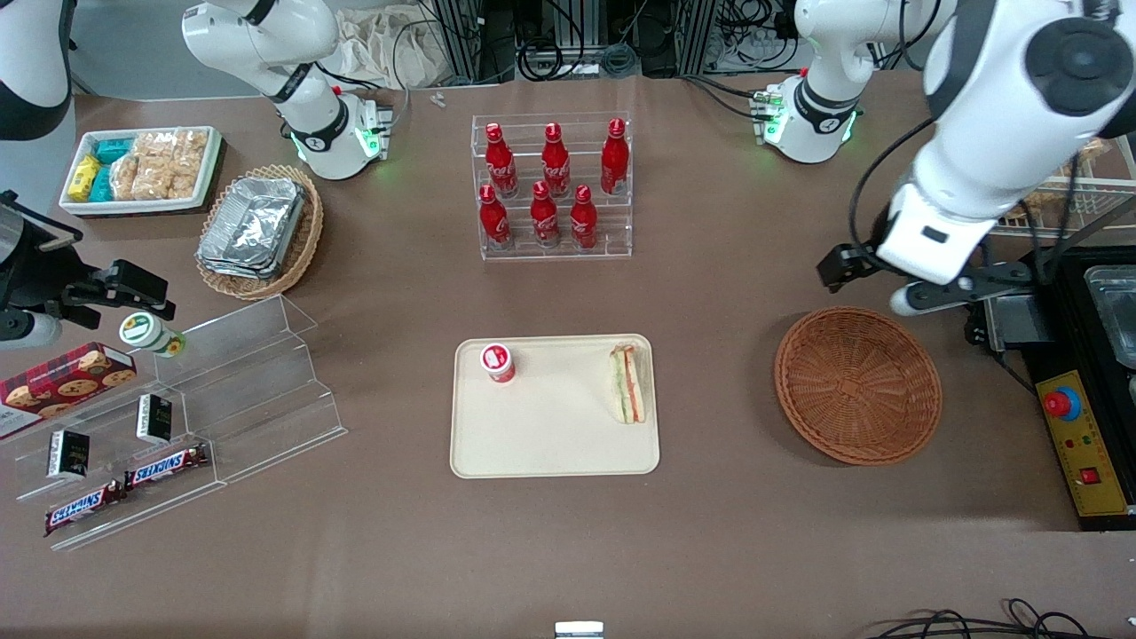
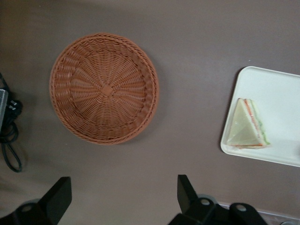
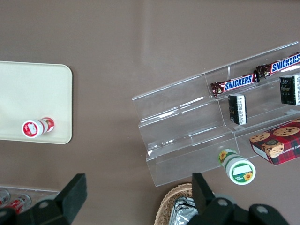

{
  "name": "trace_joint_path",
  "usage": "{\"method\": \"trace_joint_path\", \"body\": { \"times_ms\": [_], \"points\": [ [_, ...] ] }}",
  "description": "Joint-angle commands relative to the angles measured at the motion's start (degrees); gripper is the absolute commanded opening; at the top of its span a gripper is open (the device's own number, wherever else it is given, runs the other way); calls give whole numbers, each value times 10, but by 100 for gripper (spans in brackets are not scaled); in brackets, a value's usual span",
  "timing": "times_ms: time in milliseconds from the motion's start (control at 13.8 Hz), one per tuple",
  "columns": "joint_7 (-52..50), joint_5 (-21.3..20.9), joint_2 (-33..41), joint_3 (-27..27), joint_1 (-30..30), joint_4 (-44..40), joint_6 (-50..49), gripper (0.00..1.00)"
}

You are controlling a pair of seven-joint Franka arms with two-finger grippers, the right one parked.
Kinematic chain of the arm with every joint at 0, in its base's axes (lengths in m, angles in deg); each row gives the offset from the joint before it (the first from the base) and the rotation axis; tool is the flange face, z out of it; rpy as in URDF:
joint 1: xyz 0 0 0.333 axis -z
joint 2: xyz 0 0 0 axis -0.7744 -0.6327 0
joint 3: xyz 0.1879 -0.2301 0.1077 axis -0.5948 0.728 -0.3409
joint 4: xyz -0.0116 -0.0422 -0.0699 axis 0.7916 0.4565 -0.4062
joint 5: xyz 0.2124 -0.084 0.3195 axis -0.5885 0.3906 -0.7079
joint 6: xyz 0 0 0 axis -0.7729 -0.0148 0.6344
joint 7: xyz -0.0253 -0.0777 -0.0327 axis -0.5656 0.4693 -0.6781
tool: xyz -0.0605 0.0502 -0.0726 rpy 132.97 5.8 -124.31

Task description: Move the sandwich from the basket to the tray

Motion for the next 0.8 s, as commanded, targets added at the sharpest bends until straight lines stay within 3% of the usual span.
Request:
{"method": "trace_joint_path", "body": {
  "times_ms": [0,290,726],
  "points": [
    [79,17,22,4,-55,36,7,100],
    [165,17,16,4,-110,40,6,100],
    [193,17,-1,3,-126,38,12,100]
  ]
}}
